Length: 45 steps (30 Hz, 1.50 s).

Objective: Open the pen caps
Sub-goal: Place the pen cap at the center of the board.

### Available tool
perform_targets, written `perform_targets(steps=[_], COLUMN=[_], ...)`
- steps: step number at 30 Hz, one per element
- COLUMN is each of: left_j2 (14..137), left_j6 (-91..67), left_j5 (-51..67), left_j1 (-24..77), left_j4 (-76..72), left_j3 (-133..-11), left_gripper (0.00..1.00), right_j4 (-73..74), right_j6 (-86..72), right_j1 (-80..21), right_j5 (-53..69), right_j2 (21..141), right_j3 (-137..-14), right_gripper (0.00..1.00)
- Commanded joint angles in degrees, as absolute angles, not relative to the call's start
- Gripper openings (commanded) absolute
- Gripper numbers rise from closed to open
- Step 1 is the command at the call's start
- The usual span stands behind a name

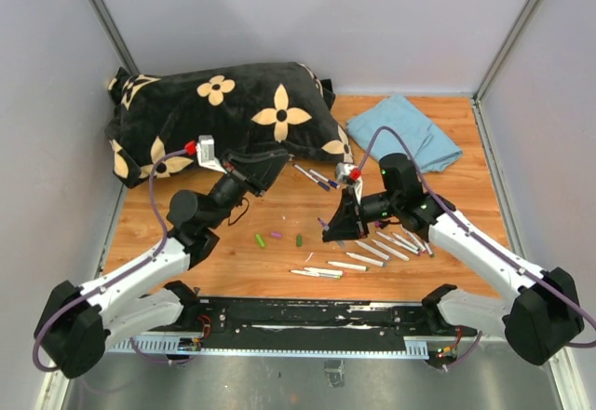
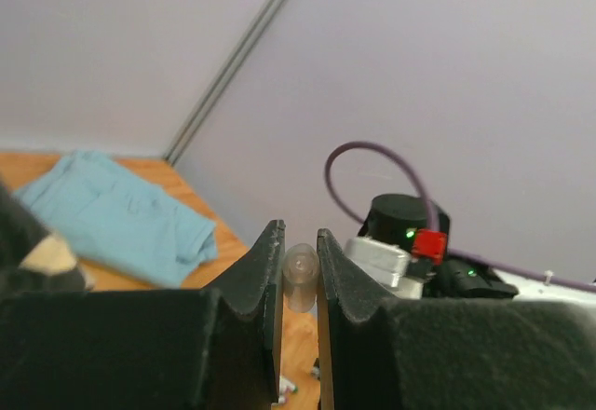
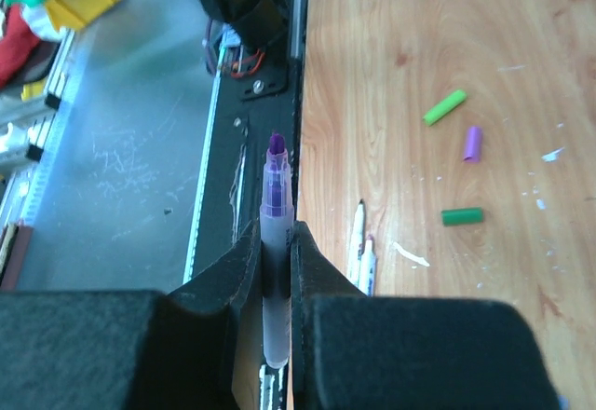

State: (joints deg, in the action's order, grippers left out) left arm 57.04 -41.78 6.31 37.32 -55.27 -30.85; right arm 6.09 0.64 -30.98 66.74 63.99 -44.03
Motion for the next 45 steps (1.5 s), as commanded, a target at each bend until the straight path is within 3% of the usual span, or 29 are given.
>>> perform_targets(steps=[1,7,12,18,23,45], left_j2=[49.0,34.9,28.9,30.6,30.4,30.7], left_j6=[-43.7,-46.2,-48.6,-58.1,-61.5,-65.4], left_j5=[-0.5,-14.1,-20.0,-20.3,-18.8,-18.3], left_j1=[37.3,37.3,37.3,37.3,37.3,37.3], left_j4=[-39.8,-1.5,13.8,18.7,18.9,17.7], left_j3=[-23.2,-20.9,-18.6,-13.8,-10.9,-6.9], left_gripper=[0.0,0.0,0.0,0.0,0.0,0.0], right_j4=[14.2,12.4,11.2,12.7,14.9,19.8], right_j6=[9.6,6.5,4.6,6.5,7.6,7.7], right_j1=[-39.0,-50.4,-59.0,-69.3,-72.0,-76.3], right_j5=[58.0,42.3,32.8,16.4,10.1,5.1], right_j2=[65.1,68.2,73.6,80.9,85.9,97.1], right_j3=[-46.5,-46.7,-48.9,-52.2,-54.4,-58.8], right_gripper=[0.02,0.12,0.14,0.16,0.17,0.21])
